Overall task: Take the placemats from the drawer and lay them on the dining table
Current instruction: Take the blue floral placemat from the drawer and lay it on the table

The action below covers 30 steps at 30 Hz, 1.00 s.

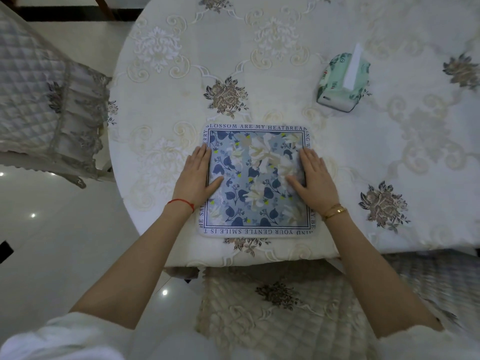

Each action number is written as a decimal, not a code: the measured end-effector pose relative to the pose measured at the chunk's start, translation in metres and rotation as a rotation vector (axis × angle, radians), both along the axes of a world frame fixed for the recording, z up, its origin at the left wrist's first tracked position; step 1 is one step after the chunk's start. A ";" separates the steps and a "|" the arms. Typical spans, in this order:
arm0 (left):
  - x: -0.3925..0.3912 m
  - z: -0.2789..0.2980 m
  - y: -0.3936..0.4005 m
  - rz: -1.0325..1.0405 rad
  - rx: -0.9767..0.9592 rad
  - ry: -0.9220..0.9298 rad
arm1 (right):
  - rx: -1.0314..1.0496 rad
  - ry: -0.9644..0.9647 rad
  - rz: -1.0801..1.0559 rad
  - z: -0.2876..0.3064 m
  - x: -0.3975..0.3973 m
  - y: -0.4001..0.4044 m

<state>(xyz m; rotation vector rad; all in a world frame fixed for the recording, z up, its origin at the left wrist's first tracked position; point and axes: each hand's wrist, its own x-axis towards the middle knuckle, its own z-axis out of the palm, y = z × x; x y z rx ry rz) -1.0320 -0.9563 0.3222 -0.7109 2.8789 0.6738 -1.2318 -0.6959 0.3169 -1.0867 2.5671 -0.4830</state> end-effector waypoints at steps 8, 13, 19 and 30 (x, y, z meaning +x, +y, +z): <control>0.033 0.005 0.063 -0.131 0.036 0.052 | -0.049 0.007 0.188 0.005 0.086 -0.003; 0.051 -0.005 0.075 -0.091 -0.011 -0.026 | -0.021 -0.010 0.164 -0.001 0.100 0.009; 0.063 0.000 0.071 -0.035 -0.002 -0.016 | 0.023 -0.010 0.063 0.001 0.077 0.064; 0.084 0.009 0.110 -0.036 0.050 0.044 | -0.022 -0.021 0.219 0.001 0.136 0.029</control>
